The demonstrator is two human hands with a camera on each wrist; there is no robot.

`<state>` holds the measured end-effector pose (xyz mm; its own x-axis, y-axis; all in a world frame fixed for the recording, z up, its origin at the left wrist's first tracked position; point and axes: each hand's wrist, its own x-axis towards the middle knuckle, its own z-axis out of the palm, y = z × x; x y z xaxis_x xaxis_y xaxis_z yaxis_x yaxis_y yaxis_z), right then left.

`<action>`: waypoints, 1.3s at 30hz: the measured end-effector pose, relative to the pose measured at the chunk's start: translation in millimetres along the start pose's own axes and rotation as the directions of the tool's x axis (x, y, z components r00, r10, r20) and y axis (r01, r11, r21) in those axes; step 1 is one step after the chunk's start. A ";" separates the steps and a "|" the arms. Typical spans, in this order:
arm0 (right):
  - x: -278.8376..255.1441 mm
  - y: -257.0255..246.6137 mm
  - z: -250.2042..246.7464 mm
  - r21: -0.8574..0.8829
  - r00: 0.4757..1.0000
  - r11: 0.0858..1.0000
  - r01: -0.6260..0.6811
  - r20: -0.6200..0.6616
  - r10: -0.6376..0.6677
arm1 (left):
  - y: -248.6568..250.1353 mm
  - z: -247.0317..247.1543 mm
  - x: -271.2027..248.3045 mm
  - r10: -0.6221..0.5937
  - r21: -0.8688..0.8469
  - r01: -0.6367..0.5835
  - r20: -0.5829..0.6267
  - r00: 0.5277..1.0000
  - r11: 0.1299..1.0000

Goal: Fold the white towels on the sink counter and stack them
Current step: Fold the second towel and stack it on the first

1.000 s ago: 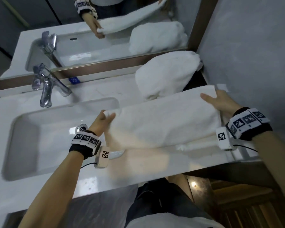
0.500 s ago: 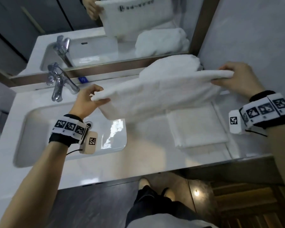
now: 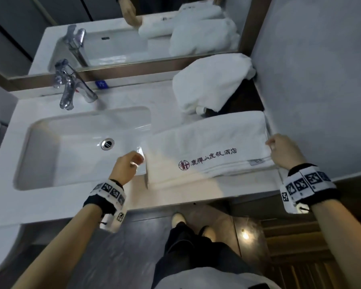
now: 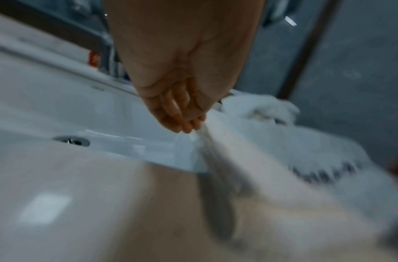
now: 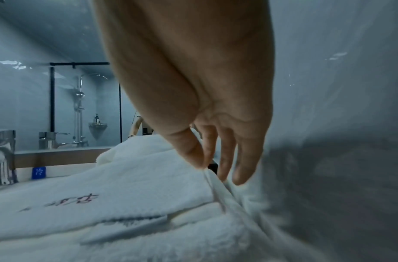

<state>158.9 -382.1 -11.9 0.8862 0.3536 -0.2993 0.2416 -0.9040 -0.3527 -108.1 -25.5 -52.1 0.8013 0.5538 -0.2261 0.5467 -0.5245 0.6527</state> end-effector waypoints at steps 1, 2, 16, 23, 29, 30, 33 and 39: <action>4.9 -1.5 0.0 0.044 0.999 0.999 -0.002 -0.052 0.005 | 4.2 0.4 7.0 -0.082 -0.075 0.077 -0.060 0.995 0.994; 10.3 -4.8 -0.6 0.099 0.997 0.995 -0.009 -0.070 0.016 | 8.0 1.8 15.1 -0.169 -0.146 0.156 -0.080 0.982 0.977; 66.3 -38.5 -16.5 0.569 0.977 0.795 -0.210 0.105 0.183 | 18.1 12.1 76.7 -0.499 -0.498 0.647 0.412 0.762 0.577; 74.2 -45.5 -5.9 0.569 0.967 0.817 -0.096 -0.142 0.213 | 19.8 20.3 83.7 -0.418 -0.635 0.452 0.216 0.882 0.626; 71.9 -46.8 -9.9 0.634 0.980 0.762 -0.130 -0.036 0.197 | 12.4 14.5 87.9 -0.415 -0.746 0.418 0.208 0.886 0.518; 70.8 -45.8 -10.9 0.628 0.980 0.764 -0.150 -0.005 0.197 | 12.3 11.5 88.1 -0.417 -0.738 0.447 0.245 0.875 0.505; 63.0 -42.0 -12.3 0.588 0.984 0.794 -0.154 0.022 0.174 | 12.0 6.6 84.3 -0.387 -0.636 0.523 0.355 0.851 0.567; 36.4 -36.2 -18.2 0.613 1.000 0.790 -0.011 -0.017 0.027 | 16.0 9.2 74.1 -0.248 -0.644 0.409 0.330 0.911 0.647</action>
<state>189.6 -340.9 6.1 0.8988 0.3253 -0.2937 -0.0609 -0.5708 -0.8188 -37.7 1.2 -65.1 0.6743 0.4214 -0.6064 0.5251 0.3038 0.7950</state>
